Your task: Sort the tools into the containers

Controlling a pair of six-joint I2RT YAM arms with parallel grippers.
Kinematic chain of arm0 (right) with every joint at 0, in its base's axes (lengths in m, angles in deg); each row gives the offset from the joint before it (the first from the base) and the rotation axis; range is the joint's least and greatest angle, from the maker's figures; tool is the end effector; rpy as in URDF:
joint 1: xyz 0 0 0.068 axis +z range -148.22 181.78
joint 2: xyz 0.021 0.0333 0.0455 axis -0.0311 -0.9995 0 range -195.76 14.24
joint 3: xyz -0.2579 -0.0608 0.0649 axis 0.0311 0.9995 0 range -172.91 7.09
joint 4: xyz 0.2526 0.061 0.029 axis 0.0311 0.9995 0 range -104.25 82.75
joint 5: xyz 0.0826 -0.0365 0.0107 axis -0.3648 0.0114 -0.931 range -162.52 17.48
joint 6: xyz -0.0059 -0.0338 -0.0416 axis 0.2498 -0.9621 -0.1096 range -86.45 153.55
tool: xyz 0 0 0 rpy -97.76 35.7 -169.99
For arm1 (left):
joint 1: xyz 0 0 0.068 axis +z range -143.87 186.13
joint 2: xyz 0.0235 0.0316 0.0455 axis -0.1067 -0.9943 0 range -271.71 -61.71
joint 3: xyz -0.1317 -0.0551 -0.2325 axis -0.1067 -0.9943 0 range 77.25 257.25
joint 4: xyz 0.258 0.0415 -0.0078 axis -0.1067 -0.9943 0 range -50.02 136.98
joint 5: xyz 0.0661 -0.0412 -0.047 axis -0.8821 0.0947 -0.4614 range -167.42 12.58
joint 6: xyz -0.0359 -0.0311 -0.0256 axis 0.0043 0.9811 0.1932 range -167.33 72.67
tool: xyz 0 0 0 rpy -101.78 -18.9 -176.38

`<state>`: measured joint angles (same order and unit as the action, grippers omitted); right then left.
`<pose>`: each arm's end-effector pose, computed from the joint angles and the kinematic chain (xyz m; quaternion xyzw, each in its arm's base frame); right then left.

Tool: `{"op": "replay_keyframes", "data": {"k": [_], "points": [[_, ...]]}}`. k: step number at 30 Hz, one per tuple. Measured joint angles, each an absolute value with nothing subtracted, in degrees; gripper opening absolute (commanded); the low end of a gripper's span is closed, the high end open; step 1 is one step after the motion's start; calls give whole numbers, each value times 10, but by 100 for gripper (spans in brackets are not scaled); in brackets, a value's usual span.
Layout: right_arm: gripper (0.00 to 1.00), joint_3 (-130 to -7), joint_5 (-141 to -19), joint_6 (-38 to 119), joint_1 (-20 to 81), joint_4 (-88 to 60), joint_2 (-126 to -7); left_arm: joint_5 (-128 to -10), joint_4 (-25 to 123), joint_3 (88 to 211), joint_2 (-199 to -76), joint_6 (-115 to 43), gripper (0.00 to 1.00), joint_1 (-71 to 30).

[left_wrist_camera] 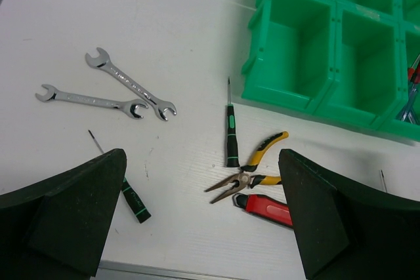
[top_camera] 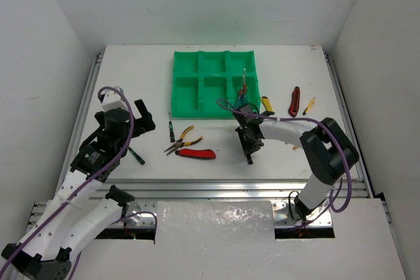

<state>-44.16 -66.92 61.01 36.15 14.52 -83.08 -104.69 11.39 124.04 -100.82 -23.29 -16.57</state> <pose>0.2457 0.1639 0.1348 -0.0532 0.9887 0.0261 0.1379 0.1385 -0.0402 0.3227 -0.1313 0.8311 -0.0134 0.5402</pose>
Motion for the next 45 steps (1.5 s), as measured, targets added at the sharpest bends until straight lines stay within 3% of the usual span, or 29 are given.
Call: {"op": "replay_keyframes", "data": {"k": [10,15,26,45], "points": [[0,-446,-701,608,364,150,-771,-1042,117,1240,-1006,-234,100,-166],[0,-533,-714,581,364,135,-744,-1042,117,1240,-1006,-235,100,-166],[0,-977,-719,480,321,110,-1043,-1053,116,1240,-1006,-234,100,-165],[0,-1210,-717,384,161,111,-1197,-1027,122,1240,-1031,-247,100,-147]]}}
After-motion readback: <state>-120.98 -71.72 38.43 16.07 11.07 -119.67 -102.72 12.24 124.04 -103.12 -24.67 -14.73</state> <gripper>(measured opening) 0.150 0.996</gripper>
